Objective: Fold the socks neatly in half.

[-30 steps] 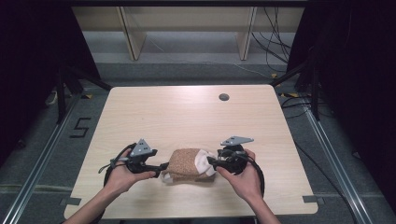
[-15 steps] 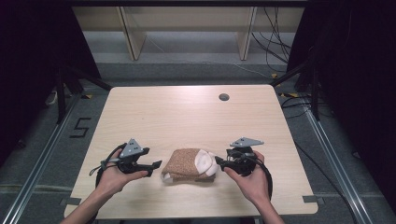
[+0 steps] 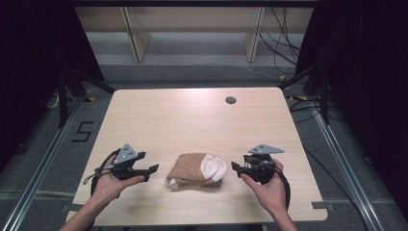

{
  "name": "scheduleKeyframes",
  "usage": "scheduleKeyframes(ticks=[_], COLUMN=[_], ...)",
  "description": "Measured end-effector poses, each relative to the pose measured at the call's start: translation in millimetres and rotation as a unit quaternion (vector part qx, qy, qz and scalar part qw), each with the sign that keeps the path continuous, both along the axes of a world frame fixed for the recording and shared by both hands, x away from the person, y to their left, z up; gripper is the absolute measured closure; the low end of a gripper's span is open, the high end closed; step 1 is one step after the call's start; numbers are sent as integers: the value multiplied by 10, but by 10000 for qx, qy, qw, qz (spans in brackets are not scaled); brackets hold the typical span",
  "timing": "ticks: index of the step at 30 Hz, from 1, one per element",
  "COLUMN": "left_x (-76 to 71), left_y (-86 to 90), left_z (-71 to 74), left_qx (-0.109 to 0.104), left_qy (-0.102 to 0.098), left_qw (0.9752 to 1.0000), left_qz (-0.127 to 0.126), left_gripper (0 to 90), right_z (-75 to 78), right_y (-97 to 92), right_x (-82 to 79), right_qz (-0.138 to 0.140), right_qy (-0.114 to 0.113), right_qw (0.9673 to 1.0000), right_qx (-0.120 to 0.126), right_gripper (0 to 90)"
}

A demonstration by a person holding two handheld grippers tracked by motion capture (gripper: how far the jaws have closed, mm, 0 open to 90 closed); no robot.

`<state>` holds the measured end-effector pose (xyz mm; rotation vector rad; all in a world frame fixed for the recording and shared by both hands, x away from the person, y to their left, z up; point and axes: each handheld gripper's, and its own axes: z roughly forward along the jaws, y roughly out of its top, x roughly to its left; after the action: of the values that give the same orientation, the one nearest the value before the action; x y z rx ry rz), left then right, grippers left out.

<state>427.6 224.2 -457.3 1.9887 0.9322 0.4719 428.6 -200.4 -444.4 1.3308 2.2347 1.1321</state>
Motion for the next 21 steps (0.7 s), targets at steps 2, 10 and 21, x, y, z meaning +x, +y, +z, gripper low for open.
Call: scheduleKeyframes(ticks=[2,10,21], left_x=[-5,12,57], left_y=[30,208,411], left_z=[-25,-139,-283], left_qx=[-64,-42,-130], left_qy=[-10,-71,-207], left_qw=[9999,9995,9983], left_qz=[89,302,534], left_gripper=[286,287,285], right_z=[-17,-111,-294], right_y=[-35,-228,-431], right_x=[-23,-68,-103], right_qz=[-102,-299,-599], right_qy=[83,116,163], right_qw=[9998,9995,9980], right_qx=[119,46,68], right_gripper=[421,406,397])
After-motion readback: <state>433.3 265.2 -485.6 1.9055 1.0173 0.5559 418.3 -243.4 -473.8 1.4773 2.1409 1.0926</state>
